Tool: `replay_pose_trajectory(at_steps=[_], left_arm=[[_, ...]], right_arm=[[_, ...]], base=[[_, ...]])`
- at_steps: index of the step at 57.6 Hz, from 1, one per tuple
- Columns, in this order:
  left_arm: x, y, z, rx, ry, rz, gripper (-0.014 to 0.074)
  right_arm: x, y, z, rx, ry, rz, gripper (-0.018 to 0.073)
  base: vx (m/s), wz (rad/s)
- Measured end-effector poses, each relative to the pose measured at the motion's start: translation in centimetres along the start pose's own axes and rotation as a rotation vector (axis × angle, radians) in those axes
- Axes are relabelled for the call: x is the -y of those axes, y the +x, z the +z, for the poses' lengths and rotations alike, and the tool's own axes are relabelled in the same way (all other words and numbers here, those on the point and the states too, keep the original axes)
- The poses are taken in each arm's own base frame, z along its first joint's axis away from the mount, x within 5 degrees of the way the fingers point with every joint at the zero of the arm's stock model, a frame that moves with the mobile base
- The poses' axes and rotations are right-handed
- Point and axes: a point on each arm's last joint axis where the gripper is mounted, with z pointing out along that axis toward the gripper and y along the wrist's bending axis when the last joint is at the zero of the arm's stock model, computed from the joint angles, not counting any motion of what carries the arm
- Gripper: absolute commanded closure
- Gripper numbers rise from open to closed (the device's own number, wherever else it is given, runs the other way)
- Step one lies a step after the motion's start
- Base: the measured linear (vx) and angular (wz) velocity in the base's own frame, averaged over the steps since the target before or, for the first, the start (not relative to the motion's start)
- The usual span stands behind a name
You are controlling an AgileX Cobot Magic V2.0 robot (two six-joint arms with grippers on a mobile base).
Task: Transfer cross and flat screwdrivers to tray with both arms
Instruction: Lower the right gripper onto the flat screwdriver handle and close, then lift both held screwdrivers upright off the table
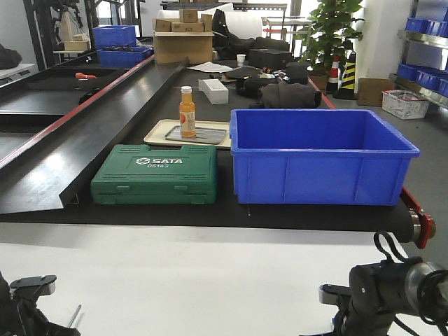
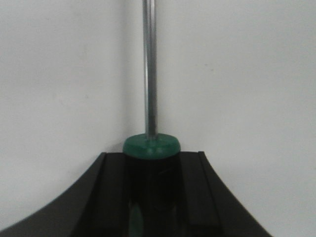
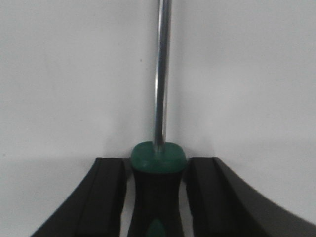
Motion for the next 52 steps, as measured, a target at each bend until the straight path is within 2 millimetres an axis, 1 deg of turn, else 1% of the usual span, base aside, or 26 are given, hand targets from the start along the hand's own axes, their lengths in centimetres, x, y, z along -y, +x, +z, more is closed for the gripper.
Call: replay_pose_trajectory(at_steps=[19,29,35,40,43,51,52], left_arm=[[0.0,0.0,0.0,0.001,0.000,0.000,0.0597],[0.0,0.0,0.0,0.001,0.000,-0.001,0.0597],[0.2,0.0,-0.3,0.009,0.014,-0.017,0.0597],[0.6,-0.1,-1.0,0.021,0.041,-0.041,0.0597],[1.1,-0.2,-1.8,0.046,0.054,-0.050,0.0597],[3.0,-0.7,-5.5,0.162,0.060,-0.009,0.0597],[3.3,-0.8,-5.9,0.178,0.061,-0.002,0.0597]], right_arm=[[0.0,0.0,0.0,-0.003,0.001,-0.010,0.0575],[0.0,0.0,-0.1,-0.004,0.000,-0.037,0.0572],[0.1,0.2,-0.8,-0.005,0.001,-0.071,0.0571],[0.0,0.2,-2.7,0.037,-0.012,-0.108,0.0571],[0.1,0.2,-4.4,0.082,-0.024,-0.128,0.0569],[0.2,0.4,-9.3,0.220,-0.063,-0.144,0.0568],[0.3,0.5,-10.2,0.244,-0.071,-0.144,0.0568]], base=[[0.00,0.00],[0.00,0.00],[0.00,0.00],[0.00,0.00],[0.00,0.00],[0.00,0.00],[0.00,0.00]])
